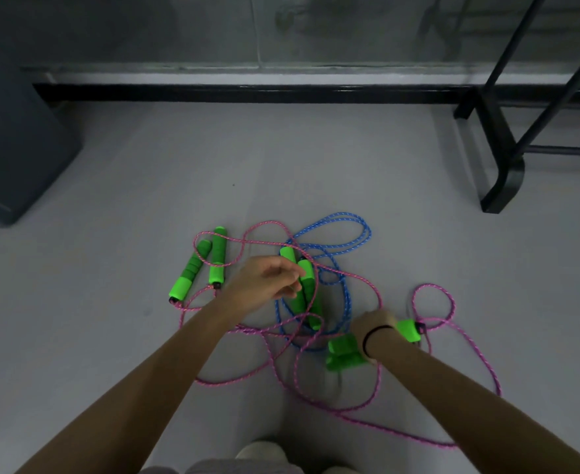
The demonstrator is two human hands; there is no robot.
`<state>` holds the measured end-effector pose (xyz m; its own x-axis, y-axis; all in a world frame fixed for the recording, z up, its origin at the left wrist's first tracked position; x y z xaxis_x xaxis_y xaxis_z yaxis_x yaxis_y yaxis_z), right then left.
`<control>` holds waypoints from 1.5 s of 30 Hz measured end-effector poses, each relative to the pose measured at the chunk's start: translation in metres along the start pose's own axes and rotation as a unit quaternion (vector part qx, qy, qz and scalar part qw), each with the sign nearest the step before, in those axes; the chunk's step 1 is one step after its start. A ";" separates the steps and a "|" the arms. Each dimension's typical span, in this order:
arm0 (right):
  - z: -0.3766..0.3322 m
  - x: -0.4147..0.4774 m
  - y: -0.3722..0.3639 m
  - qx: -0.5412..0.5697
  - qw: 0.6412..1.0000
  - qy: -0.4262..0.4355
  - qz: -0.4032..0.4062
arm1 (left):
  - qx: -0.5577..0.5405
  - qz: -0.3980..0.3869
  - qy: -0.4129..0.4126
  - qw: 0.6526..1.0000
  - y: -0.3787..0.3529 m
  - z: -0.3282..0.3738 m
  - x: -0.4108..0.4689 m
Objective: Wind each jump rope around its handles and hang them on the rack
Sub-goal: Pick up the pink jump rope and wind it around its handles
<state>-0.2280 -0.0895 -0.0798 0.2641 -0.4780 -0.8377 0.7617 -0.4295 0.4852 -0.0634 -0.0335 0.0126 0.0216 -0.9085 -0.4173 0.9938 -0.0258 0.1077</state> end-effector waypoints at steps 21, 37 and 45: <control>0.071 -0.137 0.183 0.721 0.478 0.399 0.304 | -0.025 0.063 -0.094 0.993 0.019 0.068 0.006; 0.104 -0.262 0.281 0.657 0.575 0.375 0.310 | -0.080 0.096 -0.179 0.976 0.049 0.262 -0.057; 0.153 -0.470 0.397 0.616 0.650 0.374 0.241 | 0.257 0.177 -0.304 0.900 0.084 0.509 -0.198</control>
<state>-0.1397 -0.1524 0.5450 0.8612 -0.4764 -0.1771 -0.4468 -0.8757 0.1830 -0.0394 -0.0677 0.5638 0.1089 -0.9538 0.2800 0.7511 0.2634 0.6053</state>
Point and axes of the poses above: each hand's wrist, its own x-axis towards the middle knuckle, its own y-axis out of the back of the hand, z = x × y, the point moved 5 cm from there along x, towards the middle knuckle, and after that the axes turned 13 degrees about -z, right-handed, at the moved point
